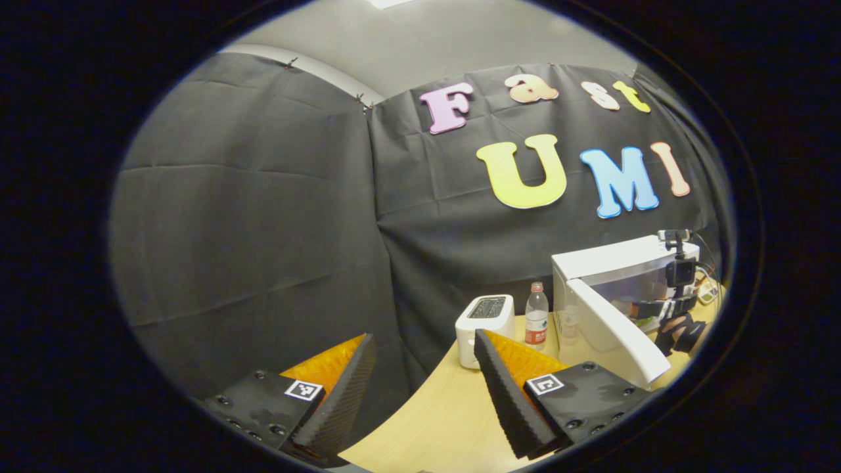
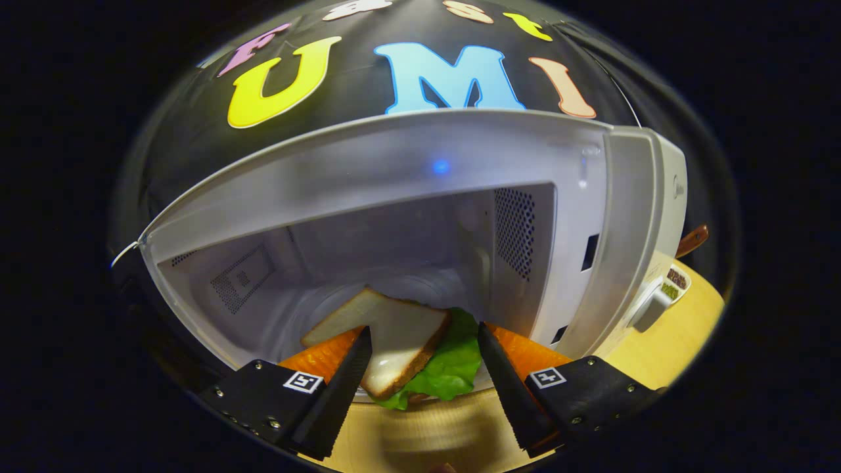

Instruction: Open the microwave oven with the left hand, put the food in, and close the microwave oven.

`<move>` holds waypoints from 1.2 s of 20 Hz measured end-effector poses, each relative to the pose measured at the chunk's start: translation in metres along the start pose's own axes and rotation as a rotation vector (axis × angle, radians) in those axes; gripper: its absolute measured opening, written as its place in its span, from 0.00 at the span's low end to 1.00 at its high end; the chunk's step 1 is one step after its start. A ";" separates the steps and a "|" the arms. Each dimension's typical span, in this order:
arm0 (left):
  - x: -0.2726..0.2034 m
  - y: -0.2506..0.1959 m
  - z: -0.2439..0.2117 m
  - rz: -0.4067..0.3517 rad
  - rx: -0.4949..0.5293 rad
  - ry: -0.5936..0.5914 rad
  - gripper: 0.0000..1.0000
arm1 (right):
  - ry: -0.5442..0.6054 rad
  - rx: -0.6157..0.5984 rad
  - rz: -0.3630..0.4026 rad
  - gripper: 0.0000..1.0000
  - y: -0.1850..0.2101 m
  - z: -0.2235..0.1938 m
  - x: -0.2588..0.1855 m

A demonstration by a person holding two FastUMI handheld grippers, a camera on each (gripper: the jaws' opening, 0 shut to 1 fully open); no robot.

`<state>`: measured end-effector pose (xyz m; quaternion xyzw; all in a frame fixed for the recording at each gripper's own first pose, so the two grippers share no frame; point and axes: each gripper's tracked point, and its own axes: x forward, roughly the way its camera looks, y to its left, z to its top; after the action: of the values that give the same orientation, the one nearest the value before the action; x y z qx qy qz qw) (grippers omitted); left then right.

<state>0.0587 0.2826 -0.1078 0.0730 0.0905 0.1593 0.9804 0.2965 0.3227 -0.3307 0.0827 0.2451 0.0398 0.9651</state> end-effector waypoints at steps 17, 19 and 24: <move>-0.007 -0.052 -0.031 -0.148 -0.044 -0.038 1.00 | -0.379 -0.149 0.097 0.98 -0.053 0.136 -0.250; -0.006 -0.058 -0.039 -0.149 -0.039 -0.032 1.00 | -0.399 -0.154 0.097 0.98 -0.068 0.143 -0.274; -0.019 -0.082 -0.057 -0.185 -0.059 -0.001 0.96 | -0.426 -0.178 0.062 0.98 -0.115 0.150 -0.325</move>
<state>0.0539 0.2056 -0.1743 0.0355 0.0918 0.0706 0.9926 0.0875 0.1504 -0.0696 0.0112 0.0284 0.0727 0.9969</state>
